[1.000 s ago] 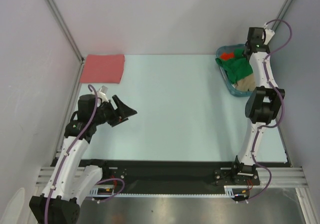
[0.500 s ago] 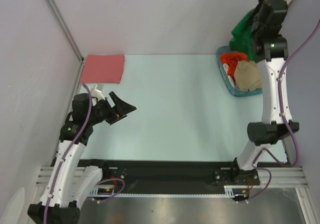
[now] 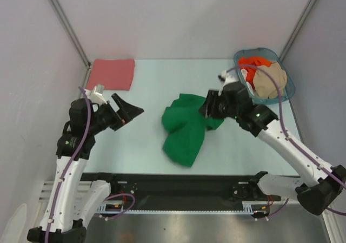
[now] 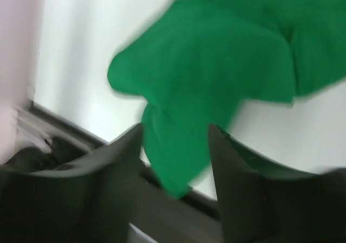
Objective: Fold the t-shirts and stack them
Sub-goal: Move the tshirt to the center of the board, then flatten the tshirt out
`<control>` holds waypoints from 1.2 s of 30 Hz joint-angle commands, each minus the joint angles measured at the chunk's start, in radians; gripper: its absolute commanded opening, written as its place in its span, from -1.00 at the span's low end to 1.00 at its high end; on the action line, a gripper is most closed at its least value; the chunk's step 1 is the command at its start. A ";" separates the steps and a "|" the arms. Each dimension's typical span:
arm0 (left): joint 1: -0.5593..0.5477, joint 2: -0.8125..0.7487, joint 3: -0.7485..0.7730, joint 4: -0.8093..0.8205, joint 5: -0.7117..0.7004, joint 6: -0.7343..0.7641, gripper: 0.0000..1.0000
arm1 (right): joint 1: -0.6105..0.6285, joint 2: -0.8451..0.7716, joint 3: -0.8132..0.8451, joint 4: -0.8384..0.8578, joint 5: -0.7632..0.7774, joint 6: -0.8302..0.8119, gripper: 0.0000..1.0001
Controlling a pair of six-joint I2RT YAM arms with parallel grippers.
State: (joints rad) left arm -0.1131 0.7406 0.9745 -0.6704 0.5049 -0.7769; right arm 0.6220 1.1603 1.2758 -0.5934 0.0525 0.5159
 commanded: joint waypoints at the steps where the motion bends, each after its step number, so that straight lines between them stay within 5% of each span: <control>1: -0.043 0.016 0.004 -0.028 -0.069 0.033 0.96 | 0.004 -0.094 -0.203 -0.052 -0.286 0.096 0.24; 3: -0.110 0.057 -0.031 -0.008 -0.118 0.030 0.97 | -0.082 -0.100 -0.266 -0.109 -0.351 0.051 0.42; 6: -0.178 0.156 -0.075 0.052 -0.161 0.022 0.89 | -0.319 -0.068 -0.283 -0.115 -0.471 -0.049 0.44; 12: -0.203 0.512 0.025 0.213 -0.183 0.166 0.53 | -0.470 0.226 -0.172 0.039 -0.450 -0.094 0.36; 16: -0.220 0.854 0.272 0.242 -0.222 0.284 0.71 | -0.492 0.430 -0.077 0.125 -0.450 -0.047 0.32; 21: -0.221 1.244 0.614 0.238 -0.235 0.379 0.70 | -0.516 0.602 -0.024 0.121 -0.476 -0.095 0.18; 28: -0.295 1.474 0.802 0.345 -0.255 0.355 0.43 | -0.544 0.667 -0.033 0.098 -0.425 -0.158 0.23; 36: -0.358 1.619 0.922 0.293 -0.335 0.260 0.43 | -0.562 0.705 -0.093 0.153 -0.414 -0.183 0.24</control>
State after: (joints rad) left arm -0.4629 2.3314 1.8473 -0.3752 0.2043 -0.4770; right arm 0.0658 1.8347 1.1946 -0.4862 -0.3653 0.3614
